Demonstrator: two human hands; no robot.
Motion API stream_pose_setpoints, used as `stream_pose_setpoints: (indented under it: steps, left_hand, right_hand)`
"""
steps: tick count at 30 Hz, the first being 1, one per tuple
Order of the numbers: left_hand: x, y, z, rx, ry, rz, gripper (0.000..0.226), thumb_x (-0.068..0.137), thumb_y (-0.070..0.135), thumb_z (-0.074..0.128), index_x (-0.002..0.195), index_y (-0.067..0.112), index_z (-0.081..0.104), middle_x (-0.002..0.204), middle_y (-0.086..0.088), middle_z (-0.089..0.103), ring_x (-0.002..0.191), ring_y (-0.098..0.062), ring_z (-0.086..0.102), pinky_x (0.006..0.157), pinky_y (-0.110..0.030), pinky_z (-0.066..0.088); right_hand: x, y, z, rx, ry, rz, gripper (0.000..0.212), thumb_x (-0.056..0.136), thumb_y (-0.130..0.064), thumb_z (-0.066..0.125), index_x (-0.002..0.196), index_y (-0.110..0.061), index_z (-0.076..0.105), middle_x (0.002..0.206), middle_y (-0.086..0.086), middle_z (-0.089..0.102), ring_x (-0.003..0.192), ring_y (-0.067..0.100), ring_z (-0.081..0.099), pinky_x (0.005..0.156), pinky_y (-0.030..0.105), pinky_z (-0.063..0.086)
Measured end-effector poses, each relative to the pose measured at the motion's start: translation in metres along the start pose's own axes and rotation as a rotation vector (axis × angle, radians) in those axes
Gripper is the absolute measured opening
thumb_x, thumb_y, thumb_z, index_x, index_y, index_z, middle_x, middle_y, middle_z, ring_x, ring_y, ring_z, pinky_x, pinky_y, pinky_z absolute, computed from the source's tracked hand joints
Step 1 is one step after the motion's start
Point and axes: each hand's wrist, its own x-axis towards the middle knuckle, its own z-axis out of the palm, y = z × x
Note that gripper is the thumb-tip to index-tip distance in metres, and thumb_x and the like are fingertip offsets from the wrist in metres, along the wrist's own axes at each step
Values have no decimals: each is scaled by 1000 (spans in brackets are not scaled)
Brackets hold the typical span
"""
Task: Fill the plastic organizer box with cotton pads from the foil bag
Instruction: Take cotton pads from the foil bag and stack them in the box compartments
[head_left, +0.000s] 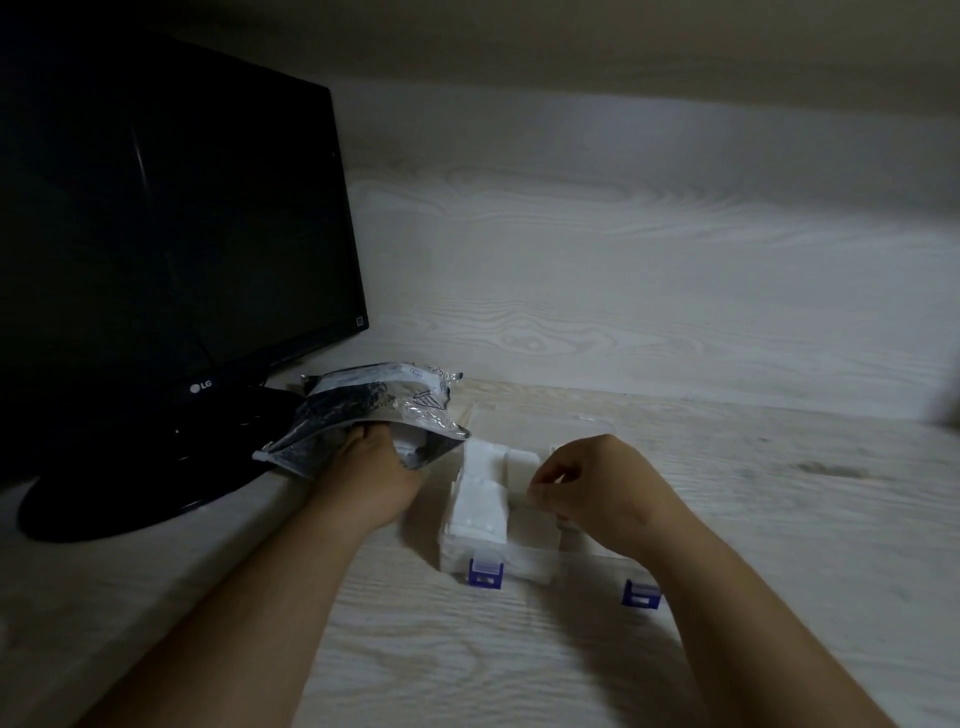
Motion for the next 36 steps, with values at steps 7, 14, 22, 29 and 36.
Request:
stream_pose_setpoints:
  steps: [7,14,22,29,36]
  left_hand:
    - [-5,7,-2,106,24,-7,69,83,27,63,142,4,36,148,-19,37,137,-32,34,111,-34,29]
    - [-15,13,-11,249,116,18,44,84,24,57,124,6,56,132,-17,52,122,-34,49,100,-38,43]
    - [-28,26,-20,479,317,117,25,88,14,51,107,20,66,112,-3,67,105,-25,62,81,-33,49]
    - [-35,29,-22,107,483,306,17,72,-1,58,82,12,56,86,-11,63,86,-33,53,68,-33,34]
    - [-31,34,-12,-330,420,214,20,81,7,65,76,19,50,69,1,60,67,-23,57,55,-28,39]
  right_hand:
    - [1,1,0,4,2,-1,5,85,-28,70,83,-25,74,77,-8,70,63,12,70,57,18,55]
    - [0,0,1,-8,16,-9,6,85,-30,70,84,-26,74,78,-9,70,65,13,70,68,29,60]
    - [-1,0,1,-9,23,-20,7,85,-29,69,85,-25,75,78,-9,70,64,12,70,67,28,60]
    - [-1,-1,0,-16,51,-16,8,85,-28,67,86,-25,75,75,-8,71,62,8,67,60,21,55]
    - [-1,-3,-4,117,146,-8,9,86,-22,67,79,-23,72,70,-10,67,54,1,59,49,12,42]
